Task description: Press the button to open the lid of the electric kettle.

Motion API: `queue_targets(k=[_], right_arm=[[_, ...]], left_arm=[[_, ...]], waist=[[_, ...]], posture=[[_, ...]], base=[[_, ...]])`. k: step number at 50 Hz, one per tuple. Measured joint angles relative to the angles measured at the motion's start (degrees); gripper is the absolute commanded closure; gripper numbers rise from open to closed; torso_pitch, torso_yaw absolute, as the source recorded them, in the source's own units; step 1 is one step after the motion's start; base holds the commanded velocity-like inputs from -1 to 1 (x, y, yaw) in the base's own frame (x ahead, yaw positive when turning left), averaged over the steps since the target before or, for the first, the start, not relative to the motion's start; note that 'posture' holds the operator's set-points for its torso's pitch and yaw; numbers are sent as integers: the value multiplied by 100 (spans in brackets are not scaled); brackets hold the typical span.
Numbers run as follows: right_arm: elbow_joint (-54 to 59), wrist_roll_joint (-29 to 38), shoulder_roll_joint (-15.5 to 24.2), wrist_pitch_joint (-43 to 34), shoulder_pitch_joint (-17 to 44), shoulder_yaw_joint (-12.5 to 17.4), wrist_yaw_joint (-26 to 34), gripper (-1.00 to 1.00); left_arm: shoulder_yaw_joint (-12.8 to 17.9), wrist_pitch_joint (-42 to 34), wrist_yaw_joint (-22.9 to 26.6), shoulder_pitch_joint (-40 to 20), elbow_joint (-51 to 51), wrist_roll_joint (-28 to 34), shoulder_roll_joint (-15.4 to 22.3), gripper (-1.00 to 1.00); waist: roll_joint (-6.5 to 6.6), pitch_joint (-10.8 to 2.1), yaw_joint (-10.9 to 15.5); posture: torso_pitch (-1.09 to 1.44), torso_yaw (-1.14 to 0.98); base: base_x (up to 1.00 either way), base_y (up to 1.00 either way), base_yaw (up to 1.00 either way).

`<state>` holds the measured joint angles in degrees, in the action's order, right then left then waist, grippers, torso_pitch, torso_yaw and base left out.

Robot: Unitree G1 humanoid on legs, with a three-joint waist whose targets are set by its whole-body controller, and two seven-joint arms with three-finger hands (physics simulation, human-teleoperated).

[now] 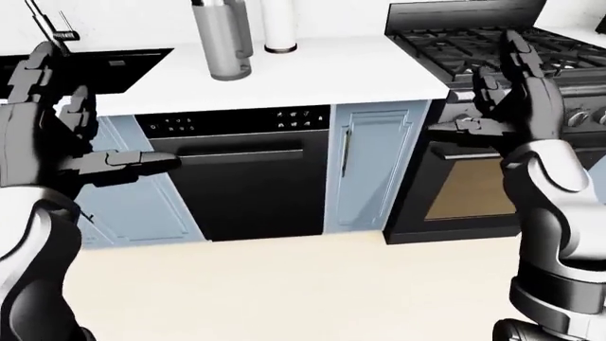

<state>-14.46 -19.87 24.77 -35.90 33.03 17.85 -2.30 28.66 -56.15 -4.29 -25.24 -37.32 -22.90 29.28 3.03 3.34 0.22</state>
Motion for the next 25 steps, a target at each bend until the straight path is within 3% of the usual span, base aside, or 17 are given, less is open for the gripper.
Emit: queue_targets(k=[2,4,7,9,12,14,20,25], right_arm=[[20,-24,-7,-23,1,-47,32,-100],[20,-30,2,-29,27,-35,42,-100],[-38,-21,14,1,54,13,32,-100],[-71,-24,25,11,79,29,22,-100],[-12,-11,32,-7,-14,107,-10,-100],[53,4,31,-87,-52,127,-41,-100],[-101,-63,62,-122,51,124,-67,-100],[-62,-100,73,-173,59,170,-123,-100]], left_arm=[[6,-34,-30,-17,31,20,11,-100],[-7,-14,-41,-56,0,22,29,-100],[-7,40,-33,-64,-60,4,37,-100],[2,45,-32,-78,-58,-6,48,-100],[-116,-1,-14,-19,-31,-49,-44,-100],[-156,-64,13,-12,-3,-95,-34,-100],[-34,-31,-43,-90,-104,-105,31,-100],[-51,33,-42,-115,-105,-147,54,-100]], waist=[[20,-63,18],[-61,-99,32],[-265,-76,92],[-476,-87,123],[-493,35,-3],[-534,9,-60],[-349,-60,-64],[40,-130,-135]], posture=[[0,0],[0,0],[0,0],[0,0],[0,0],[0,0],[0,0],[0,0]], base=[[31,0,0],[32,0,0],[31,2,0],[32,4,0],[31,6,0],[32,9,0],[30,26,0],[23,33,0]])
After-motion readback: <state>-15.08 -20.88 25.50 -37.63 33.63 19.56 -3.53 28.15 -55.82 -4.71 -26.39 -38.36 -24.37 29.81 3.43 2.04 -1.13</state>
